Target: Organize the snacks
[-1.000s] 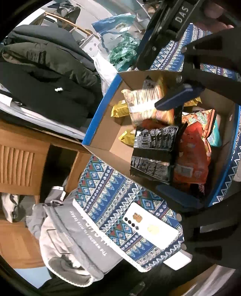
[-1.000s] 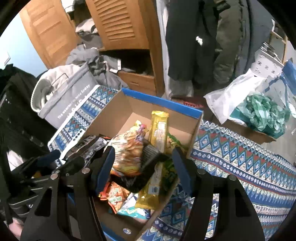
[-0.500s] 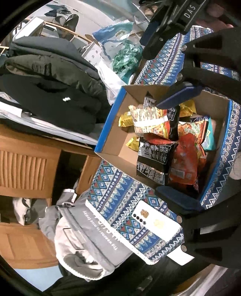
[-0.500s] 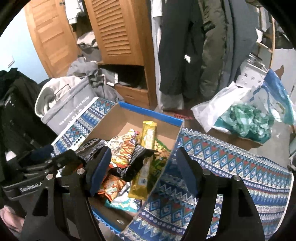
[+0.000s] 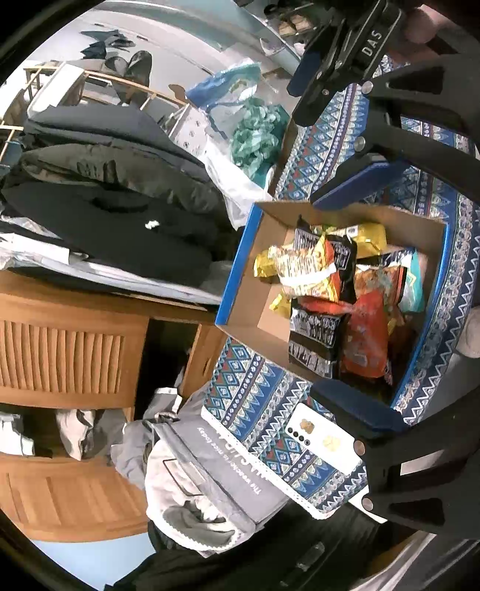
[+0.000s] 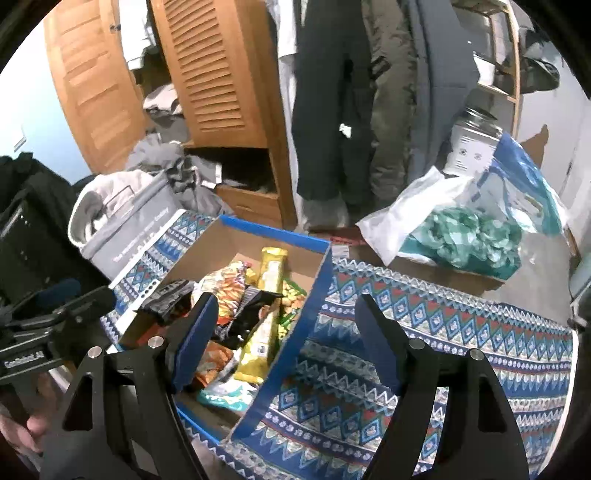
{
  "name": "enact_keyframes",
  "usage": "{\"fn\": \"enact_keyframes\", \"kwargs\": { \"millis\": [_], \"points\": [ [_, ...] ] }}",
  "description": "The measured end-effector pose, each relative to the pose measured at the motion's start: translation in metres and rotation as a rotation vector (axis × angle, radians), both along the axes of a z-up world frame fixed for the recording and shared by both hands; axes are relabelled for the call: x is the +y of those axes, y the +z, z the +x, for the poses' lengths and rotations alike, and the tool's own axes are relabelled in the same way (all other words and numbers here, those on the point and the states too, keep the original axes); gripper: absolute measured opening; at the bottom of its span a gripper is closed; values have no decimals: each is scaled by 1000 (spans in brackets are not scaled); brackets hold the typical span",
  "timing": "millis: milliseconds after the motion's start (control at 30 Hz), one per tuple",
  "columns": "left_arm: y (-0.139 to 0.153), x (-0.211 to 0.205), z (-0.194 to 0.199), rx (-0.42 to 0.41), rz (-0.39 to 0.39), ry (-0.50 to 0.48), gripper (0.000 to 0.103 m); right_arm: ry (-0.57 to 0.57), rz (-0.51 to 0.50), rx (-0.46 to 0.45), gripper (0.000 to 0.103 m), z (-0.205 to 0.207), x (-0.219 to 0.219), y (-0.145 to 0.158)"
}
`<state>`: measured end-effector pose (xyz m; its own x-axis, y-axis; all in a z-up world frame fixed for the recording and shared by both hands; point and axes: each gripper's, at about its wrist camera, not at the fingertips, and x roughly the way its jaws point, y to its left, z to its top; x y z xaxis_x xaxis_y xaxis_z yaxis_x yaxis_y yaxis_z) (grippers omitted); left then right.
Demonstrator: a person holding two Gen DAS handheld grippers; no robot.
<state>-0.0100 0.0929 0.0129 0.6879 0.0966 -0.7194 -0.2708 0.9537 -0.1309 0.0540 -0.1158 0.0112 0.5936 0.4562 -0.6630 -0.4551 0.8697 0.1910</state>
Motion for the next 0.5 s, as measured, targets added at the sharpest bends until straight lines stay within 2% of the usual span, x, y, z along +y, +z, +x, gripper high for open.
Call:
{"fn": "enact_keyframes", "kwargs": {
  "millis": [500],
  "points": [
    [14,-28,-10,-45,18,-47,94,-32,-4,-17,78,-10,-26,-1]
  ]
}}
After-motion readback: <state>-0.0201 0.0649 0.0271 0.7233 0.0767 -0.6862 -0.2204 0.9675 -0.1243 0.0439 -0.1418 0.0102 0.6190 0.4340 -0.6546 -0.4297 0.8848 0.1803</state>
